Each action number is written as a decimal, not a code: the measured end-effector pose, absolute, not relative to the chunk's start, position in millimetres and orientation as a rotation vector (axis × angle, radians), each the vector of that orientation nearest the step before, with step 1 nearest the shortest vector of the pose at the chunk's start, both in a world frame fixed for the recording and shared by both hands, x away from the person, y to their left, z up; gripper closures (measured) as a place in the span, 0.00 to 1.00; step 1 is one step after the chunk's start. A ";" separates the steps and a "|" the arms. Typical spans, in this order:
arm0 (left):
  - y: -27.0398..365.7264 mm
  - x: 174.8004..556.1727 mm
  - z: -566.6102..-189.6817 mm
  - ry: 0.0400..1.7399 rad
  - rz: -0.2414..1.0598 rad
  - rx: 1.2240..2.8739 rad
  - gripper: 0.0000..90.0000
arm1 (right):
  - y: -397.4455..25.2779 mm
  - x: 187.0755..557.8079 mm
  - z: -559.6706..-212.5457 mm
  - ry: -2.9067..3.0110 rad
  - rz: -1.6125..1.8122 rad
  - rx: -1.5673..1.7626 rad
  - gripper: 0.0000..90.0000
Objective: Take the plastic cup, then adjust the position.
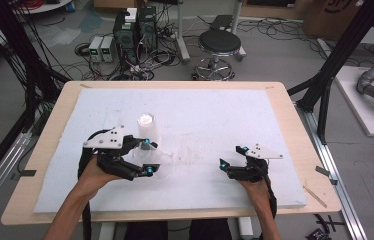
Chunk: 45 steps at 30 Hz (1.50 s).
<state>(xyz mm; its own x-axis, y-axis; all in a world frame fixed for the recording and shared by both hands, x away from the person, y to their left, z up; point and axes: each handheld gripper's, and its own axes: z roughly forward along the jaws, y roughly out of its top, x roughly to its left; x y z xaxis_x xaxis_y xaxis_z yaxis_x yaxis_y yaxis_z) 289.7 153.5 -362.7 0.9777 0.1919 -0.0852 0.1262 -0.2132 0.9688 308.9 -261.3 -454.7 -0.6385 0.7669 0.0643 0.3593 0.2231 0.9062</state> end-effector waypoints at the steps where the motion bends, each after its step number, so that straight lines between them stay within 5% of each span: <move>1: 153.1 289.1 -366.2 0.234 0.054 1.781 0.39 | -260.9 309.2 -454.6 2.112 1.392 1.048 0.19; 31: 168.1 289.9 -394.9 0.234 0.035 1.742 0.39 | -262.3 309.3 -452.3 2.145 1.415 0.978 0.19; 45: 157.8 289.4 -399.1 0.220 0.009 1.699 0.39 | -235.2 296.2 -397.9 2.285 1.780 0.549 0.19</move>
